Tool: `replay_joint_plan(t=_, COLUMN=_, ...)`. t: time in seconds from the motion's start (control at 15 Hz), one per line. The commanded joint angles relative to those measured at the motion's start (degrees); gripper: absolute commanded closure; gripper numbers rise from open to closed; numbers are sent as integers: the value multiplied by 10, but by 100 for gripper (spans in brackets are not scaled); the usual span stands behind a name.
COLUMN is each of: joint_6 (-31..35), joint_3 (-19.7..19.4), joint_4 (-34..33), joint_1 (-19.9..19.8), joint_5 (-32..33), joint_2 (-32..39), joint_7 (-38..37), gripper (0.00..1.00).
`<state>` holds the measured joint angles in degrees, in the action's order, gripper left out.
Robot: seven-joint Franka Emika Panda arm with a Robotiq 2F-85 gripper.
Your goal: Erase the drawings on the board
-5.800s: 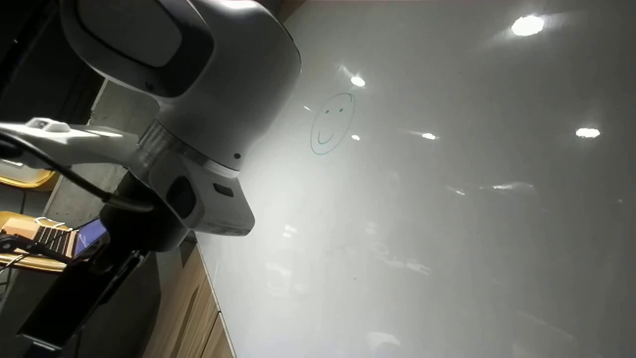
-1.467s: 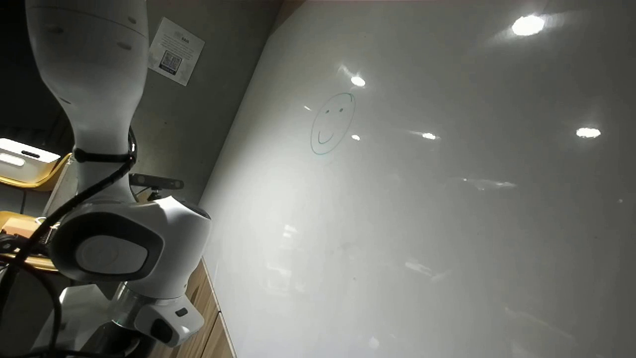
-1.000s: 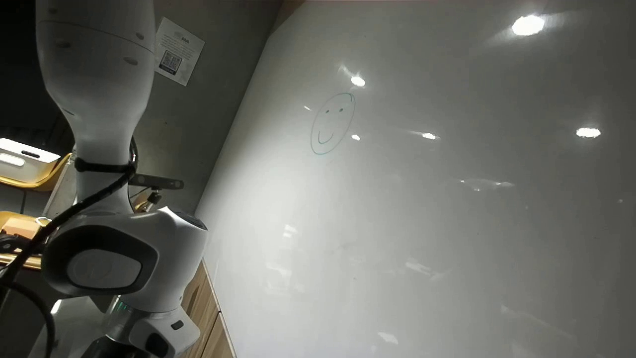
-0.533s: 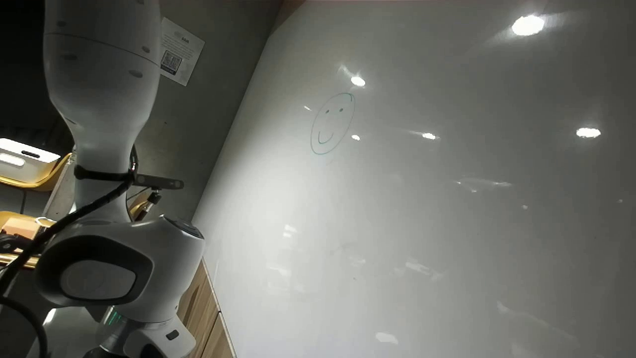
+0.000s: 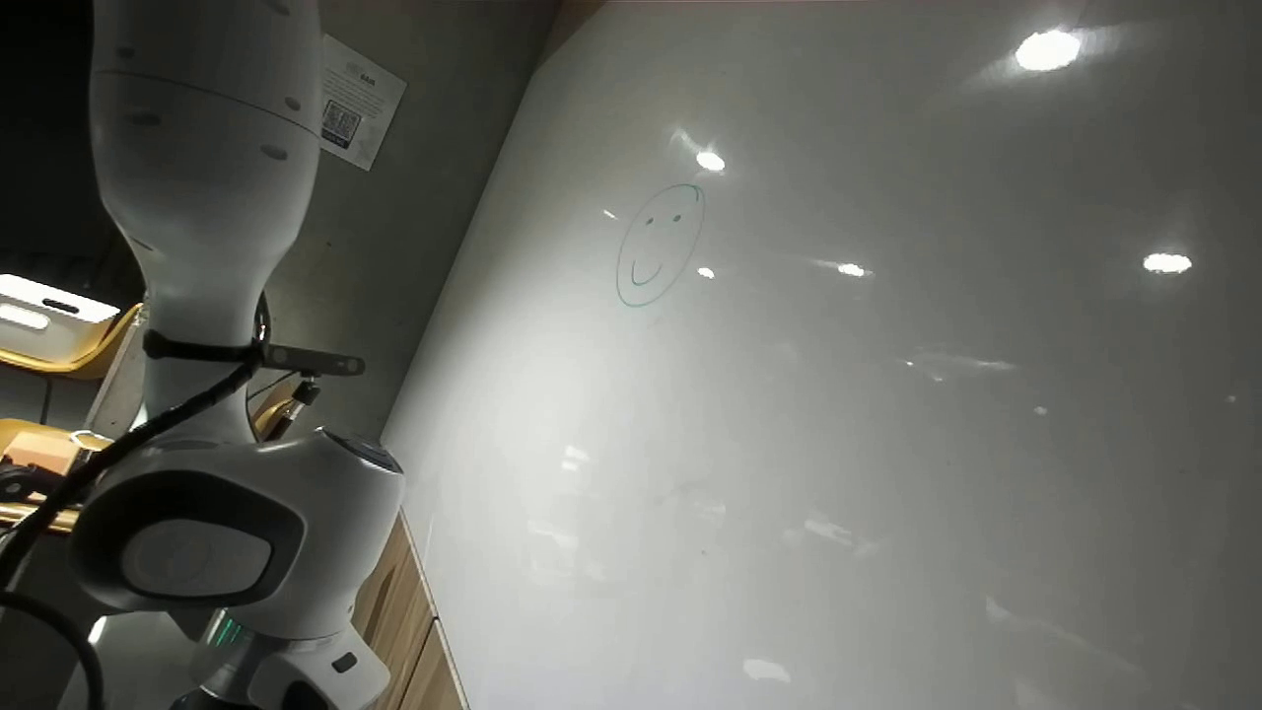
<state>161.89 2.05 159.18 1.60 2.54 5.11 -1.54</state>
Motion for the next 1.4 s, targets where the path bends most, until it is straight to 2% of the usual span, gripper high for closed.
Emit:
replay_joint_plan(t=0.0, joint_6=-17, joint_3=-1, joint_4=-2, joint_1=5, joint_5=5, joint_2=-32, joint_7=-2, gripper=68)
replay_joint_plan(t=0.4, joint_6=-102, joint_3=12, joint_4=-21, joint_1=17, joint_5=-38, joint_2=-165, joint_7=12, gripper=68)
replay_joint_plan(t=0.47, joint_6=-99, joint_3=11, joint_4=11, joint_1=22, joint_5=-50, joint_2=-209, joint_7=15, gripper=68)
replay_joint_plan(t=0.8, joint_6=-182, joint_3=1, joint_4=-20, joint_1=50, joint_5=-92, joint_2=-334, joint_7=13, gripper=68)
replay_joint_plan(t=1.0, joint_6=-199, joint_3=-7, joint_4=-44, joint_1=58, joint_5=-108, joint_2=-374, joint_7=14, gripper=68)
replay_joint_plan(t=1.33, joint_6=-201, joint_3=-9, joint_4=-103, joint_1=65, joint_5=-135, joint_2=-400, joint_7=1, gripper=68)
